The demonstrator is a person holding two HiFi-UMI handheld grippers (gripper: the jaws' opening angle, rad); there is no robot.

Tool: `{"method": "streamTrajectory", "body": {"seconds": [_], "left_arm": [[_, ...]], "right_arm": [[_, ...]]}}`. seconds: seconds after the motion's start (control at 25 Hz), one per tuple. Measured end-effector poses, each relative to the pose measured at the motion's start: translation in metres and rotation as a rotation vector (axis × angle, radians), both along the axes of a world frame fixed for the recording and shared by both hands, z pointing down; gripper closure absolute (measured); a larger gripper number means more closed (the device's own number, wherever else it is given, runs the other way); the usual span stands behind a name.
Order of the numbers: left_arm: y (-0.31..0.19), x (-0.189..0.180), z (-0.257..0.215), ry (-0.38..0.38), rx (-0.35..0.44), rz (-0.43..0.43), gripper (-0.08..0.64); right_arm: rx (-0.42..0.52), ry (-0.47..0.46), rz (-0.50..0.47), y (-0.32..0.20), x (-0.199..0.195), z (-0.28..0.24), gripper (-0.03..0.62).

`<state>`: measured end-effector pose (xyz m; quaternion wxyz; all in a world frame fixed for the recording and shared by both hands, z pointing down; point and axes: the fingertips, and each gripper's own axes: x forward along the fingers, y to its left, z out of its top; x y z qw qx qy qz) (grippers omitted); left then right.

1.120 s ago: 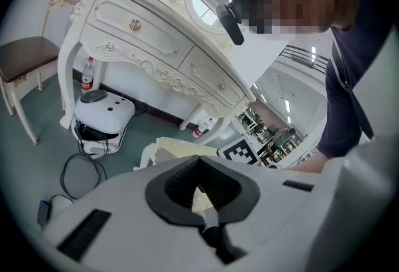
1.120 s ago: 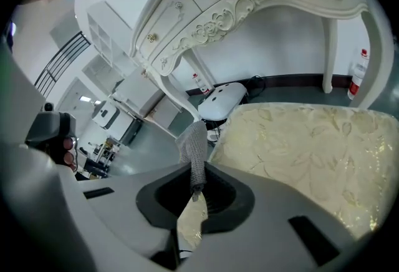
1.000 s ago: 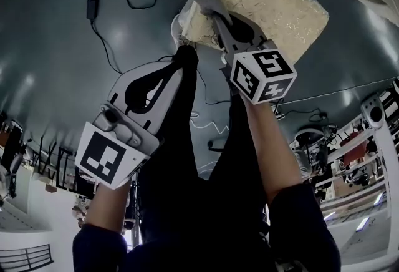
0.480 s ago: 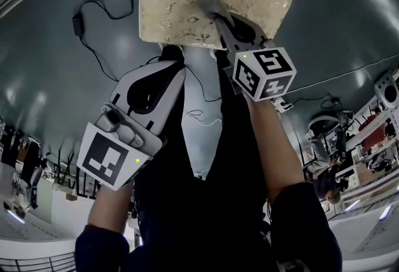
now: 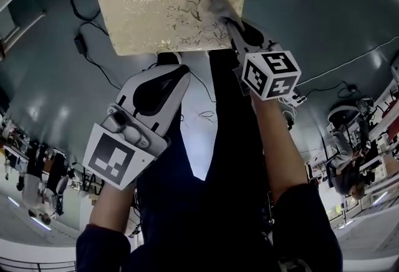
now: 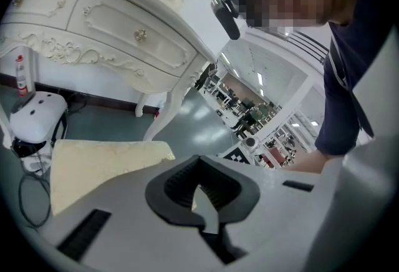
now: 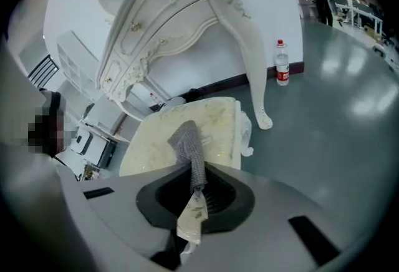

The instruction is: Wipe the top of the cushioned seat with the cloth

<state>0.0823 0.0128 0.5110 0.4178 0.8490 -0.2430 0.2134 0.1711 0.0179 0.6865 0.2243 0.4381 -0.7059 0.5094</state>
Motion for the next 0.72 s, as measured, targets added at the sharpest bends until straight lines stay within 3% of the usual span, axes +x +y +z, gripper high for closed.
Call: {"method": "streamTrajectory", "body": {"seconds": [0.4,0.56,0.72], "left_arm": [[-0.001,0.041,0.002,0.014,-0.005,0.039,0.552],[0.000,0.029,-0.006,0.026,0.008,0.028,0.552],[0.000,-0.002,-0.011,0.028,0.025,0.002,0.552]], "right_arm": [[-0.019,0.045,0.050,0.010,0.058,0.003,0.551],[0.007,0.051,0.046,0.008,0.050,-0.013,0.552],[0.045,0.037,0.027,0.002,0.016,-0.029,0.551]]}}
